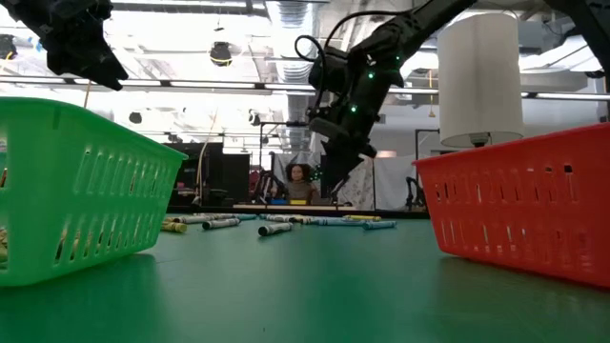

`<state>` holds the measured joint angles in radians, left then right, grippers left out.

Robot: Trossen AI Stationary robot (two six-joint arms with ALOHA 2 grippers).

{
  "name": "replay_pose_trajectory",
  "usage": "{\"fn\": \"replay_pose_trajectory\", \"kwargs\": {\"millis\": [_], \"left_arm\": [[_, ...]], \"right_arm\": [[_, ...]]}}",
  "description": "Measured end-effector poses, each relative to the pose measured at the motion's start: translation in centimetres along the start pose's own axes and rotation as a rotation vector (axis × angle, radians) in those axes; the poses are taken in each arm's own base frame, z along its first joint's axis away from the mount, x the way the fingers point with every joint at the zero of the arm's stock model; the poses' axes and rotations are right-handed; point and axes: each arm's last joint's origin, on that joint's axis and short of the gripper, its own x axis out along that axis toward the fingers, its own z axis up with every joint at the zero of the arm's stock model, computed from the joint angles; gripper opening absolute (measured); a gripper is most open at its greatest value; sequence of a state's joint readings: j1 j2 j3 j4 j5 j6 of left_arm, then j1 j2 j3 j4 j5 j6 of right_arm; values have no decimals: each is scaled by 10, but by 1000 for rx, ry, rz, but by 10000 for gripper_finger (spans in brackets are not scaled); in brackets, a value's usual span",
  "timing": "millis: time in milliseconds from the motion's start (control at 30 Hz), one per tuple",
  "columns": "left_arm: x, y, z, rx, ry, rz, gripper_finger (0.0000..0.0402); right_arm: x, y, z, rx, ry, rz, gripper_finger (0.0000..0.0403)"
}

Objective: Sort crayons
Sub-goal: Put the blue crayon into the black bin

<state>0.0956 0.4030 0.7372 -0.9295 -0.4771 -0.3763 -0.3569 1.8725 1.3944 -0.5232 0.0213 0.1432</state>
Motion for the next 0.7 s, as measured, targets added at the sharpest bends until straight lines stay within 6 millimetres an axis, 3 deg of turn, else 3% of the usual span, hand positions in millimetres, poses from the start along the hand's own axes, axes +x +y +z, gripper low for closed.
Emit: {"fn": "replay_pose_trajectory", "kwargs": {"millis": [267,700], "left_arm": [[0,0,0,-1,0,1,223],[0,0,0,-9,0,1,223]], "right_arm": [[13,5,-16,10,3,9,66],[18,6,-23,17,-1,12,66]]}}
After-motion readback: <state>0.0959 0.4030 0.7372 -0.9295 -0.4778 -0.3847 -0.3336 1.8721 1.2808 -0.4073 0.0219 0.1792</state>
